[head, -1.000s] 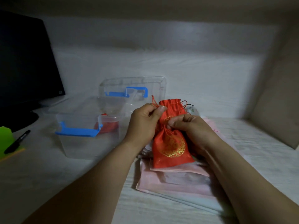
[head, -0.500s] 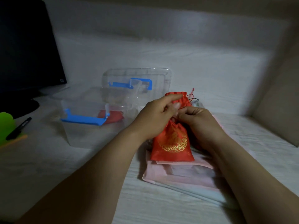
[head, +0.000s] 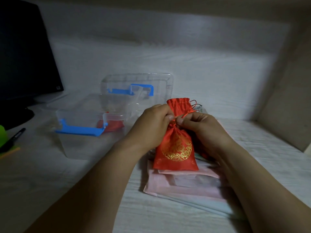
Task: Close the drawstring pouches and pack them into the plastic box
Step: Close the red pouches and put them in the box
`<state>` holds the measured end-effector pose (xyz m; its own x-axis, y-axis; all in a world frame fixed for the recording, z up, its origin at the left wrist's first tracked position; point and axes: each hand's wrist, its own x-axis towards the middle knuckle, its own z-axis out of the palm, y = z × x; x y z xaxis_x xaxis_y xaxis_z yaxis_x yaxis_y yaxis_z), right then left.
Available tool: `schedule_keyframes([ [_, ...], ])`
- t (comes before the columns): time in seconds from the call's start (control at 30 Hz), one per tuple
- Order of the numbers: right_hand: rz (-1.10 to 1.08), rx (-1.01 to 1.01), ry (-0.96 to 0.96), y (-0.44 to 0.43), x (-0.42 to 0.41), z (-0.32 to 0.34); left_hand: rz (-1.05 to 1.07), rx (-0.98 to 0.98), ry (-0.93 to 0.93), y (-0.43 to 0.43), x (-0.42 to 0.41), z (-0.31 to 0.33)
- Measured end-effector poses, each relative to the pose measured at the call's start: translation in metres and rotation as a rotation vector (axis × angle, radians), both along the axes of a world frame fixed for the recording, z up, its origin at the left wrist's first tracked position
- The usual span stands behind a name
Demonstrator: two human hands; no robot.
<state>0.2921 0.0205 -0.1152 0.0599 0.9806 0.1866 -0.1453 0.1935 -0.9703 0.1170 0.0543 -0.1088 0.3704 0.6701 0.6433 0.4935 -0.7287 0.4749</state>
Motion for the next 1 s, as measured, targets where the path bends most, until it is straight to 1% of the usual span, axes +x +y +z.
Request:
schedule_keyframes([
  [0.1, -0.025, 0.032, -0.058, 0.0, 0.0, 0.001, 0.013, -0.155, 0.038, -0.004, -0.002, -0.001],
  [0.2, -0.043, 0.049, -0.103, 0.001, 0.002, 0.002, -0.035, -0.275, 0.058, -0.005, -0.001, -0.002],
  [0.27, -0.052, 0.055, -0.107, 0.002, 0.004, 0.003, -0.049, -0.254, 0.038, -0.005, 0.001, -0.002],
  [0.37, -0.063, 0.058, -0.096, 0.003, 0.005, 0.002, 0.008, -0.135, -0.012, -0.006, 0.002, 0.0],
  [0.43, -0.074, 0.068, -0.105, 0.002, 0.005, 0.002, 0.017, -0.141, -0.015, -0.007, 0.004, 0.001],
  [0.5, -0.083, 0.085, -0.124, 0.001, 0.004, 0.003, -0.014, -0.241, -0.073, -0.008, 0.007, 0.002],
  [0.57, -0.072, 0.1, -0.138, 0.0, 0.004, 0.005, -0.086, -0.396, -0.209, -0.008, 0.008, 0.005],
  [0.6, -0.065, 0.107, -0.15, -0.001, 0.004, 0.005, -0.111, -0.443, -0.254, -0.008, 0.008, 0.005],
  [0.83, -0.076, 0.136, -0.258, -0.005, 0.006, 0.01, -0.157, -0.427, -0.277, -0.001, 0.006, -0.001],
  [1.0, -0.054, 0.153, -0.259, -0.004, 0.011, 0.01, -0.172, -0.39, -0.272, 0.001, 0.007, -0.003],
])
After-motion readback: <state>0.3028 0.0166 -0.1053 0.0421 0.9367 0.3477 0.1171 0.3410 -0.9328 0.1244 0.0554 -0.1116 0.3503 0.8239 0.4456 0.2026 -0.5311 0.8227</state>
